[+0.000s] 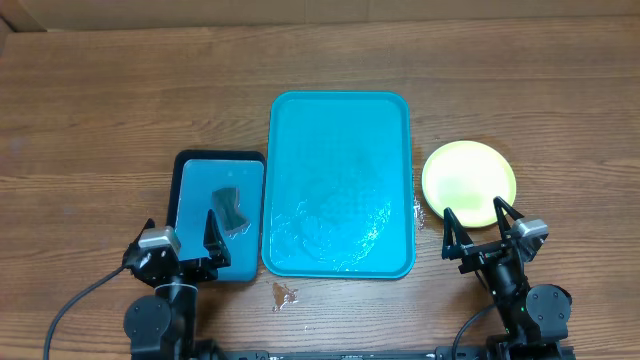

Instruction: Clean dirty plates on tray and stack at the side

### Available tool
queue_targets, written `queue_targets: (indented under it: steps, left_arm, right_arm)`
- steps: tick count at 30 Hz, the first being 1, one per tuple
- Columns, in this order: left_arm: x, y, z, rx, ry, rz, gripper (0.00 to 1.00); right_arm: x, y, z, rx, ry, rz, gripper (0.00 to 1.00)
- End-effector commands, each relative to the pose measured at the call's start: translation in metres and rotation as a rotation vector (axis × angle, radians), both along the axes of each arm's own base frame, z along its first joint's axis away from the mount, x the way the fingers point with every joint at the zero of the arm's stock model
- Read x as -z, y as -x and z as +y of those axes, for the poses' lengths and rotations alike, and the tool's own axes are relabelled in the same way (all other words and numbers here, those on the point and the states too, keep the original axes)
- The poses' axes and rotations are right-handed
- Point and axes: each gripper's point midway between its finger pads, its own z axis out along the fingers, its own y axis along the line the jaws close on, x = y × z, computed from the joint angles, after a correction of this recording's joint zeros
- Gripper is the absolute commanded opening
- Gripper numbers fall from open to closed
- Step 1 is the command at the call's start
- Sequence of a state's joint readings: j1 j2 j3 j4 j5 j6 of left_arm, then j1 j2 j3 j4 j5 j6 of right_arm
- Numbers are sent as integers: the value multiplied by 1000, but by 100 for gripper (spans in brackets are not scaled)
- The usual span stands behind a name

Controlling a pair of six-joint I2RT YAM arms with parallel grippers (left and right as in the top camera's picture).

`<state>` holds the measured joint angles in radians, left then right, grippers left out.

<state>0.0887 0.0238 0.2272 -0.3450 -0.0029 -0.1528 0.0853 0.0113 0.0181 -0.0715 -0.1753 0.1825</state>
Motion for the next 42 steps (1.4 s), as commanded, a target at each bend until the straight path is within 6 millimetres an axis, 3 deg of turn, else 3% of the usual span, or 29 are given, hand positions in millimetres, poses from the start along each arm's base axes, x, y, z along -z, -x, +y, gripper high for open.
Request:
queue_targets:
  steps: [1,4,14,42]
  left_arm:
    - [27,-5,-4,20,44,25,100]
    - [41,-15,-10,48,54,-8,100]
    - [35,-19,-42,193,62,-73,100]
    - [36,-19,-42,192,62,-71,100]
  right_arm:
    - [2,-1,-2,12,1,-1,99]
    - [2,-1,-2,12,1,-1,100]
    - [2,-1,-2,12,1,-1,100]
    - [2,-1,-2,12,1,-1,100]
